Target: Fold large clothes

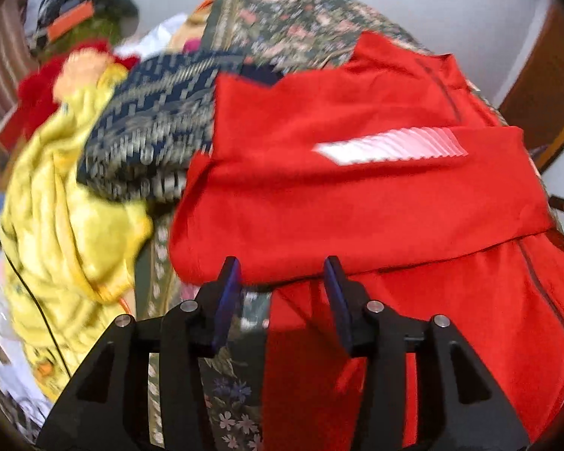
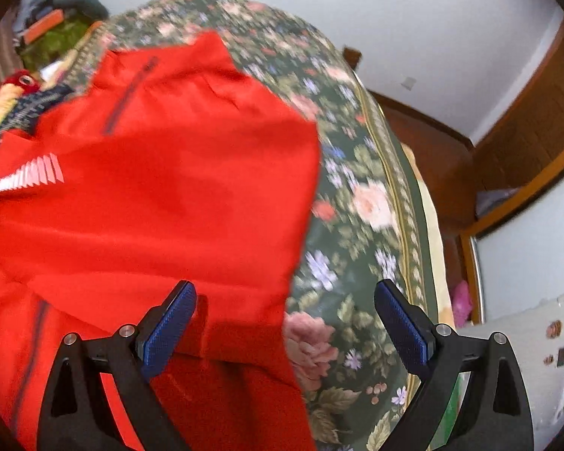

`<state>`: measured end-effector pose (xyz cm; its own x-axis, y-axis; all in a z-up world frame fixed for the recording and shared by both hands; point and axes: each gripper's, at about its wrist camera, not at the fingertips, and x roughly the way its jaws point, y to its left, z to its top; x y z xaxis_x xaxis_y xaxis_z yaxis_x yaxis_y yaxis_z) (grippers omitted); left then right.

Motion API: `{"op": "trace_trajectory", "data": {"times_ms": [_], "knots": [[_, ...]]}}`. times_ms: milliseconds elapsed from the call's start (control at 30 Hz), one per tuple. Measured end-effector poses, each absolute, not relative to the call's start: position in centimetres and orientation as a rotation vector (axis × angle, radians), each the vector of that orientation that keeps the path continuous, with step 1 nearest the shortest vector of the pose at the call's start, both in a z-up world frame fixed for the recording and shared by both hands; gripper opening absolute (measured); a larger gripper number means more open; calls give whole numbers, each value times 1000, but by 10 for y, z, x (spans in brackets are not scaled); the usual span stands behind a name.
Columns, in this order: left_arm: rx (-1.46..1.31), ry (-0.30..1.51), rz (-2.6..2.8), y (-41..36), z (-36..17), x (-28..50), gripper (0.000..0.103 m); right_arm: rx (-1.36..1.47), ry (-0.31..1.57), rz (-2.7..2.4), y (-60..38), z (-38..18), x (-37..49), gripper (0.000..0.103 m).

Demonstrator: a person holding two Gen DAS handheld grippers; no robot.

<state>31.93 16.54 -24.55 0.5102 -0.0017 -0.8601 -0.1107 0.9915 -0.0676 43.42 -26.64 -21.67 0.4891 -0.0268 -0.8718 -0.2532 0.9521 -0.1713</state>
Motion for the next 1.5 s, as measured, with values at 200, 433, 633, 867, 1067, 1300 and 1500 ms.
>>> {"op": "trace_trajectory", "data": {"times_ms": [200,433,633,867,1067,1300,1500], "knots": [[-33,931,11,145,-196,350,55,-288,950,232,-235,-174,428,95],[-7,838,-53,116,-157,407,57,-262,848,300,-202,-134,449,95],[32,815,-89,94,-148,463,58,-173,810,344,-179,-122,492,95],[-47,899,-117,95,-177,534,58,-92,906,352,-163,-156,565,95],[-121,956,-128,103,-211,586,58,-66,982,325,-157,-198,621,95],[-189,967,-121,105,-239,635,58,5,1042,352,-143,-232,673,80],[-253,975,-111,101,-261,654,33,101,1087,350,-148,-263,692,51]]}}
